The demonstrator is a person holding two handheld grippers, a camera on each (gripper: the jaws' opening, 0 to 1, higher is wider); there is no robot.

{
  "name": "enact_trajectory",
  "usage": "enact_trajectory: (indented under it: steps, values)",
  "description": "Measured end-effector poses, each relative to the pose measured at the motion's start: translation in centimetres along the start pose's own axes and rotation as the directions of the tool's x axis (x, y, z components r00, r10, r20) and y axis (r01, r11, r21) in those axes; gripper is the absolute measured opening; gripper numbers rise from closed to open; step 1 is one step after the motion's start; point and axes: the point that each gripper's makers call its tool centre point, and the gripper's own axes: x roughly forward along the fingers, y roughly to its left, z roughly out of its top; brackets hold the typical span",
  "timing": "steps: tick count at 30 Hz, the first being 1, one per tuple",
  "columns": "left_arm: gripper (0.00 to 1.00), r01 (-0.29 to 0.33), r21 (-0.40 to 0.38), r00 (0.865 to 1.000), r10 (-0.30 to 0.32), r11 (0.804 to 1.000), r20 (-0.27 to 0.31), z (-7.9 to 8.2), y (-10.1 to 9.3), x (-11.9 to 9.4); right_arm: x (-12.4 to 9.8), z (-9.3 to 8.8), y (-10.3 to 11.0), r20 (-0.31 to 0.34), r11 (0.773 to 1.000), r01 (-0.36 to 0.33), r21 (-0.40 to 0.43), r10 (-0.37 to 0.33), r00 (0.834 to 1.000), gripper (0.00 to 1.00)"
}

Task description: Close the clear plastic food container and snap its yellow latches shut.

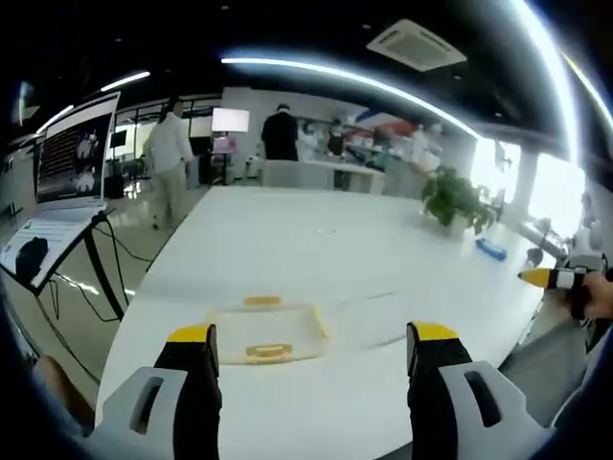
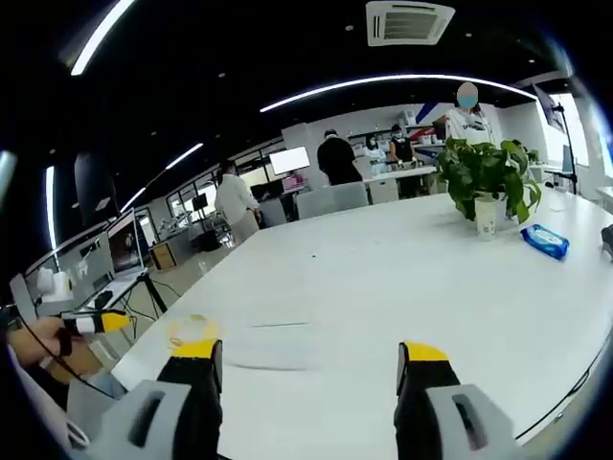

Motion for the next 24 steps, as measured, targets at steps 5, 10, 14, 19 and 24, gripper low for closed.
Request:
enact_trajectory:
  steps: [5,10,14,19,24]
  values:
    - [0.79,0.004,0.002,1.0,-0.004,1.0,0.0,0.02,-0.06,0.16,-0.05,-0.18,0.0,-0.008,1.0,-0.001,0.0,0.001,1.0,0.74]
    - [0.78,0.008,-0.001,1.0,-0.008,1.0,0.005,0.13,-0.12,0.21,0.02,-0.13,0.1,-0.008,1.0,-0.006,0.005,0.006,1.0,0.74]
    - [0.78,0.011,0.002,1.0,-0.011,1.0,0.001,0.08,-0.22,0.21,0.07,-0.05,0.18,-0.007,1.0,-0.009,0.007,0.009,1.0,0.74]
    - [0.78,0.011,0.01,1.0,-0.011,1.0,-0.006,-0.07,-0.22,0.19,0.09,-0.09,0.38,-0.01,1.0,-0.014,0.004,0.014,1.0,0.73]
    - [0.78,0.01,0.008,1.0,-0.01,1.0,-0.007,-0.16,-0.12,0.17,0.07,-0.1,0.4,-0.009,1.0,-0.014,0.006,0.014,1.0,0.73]
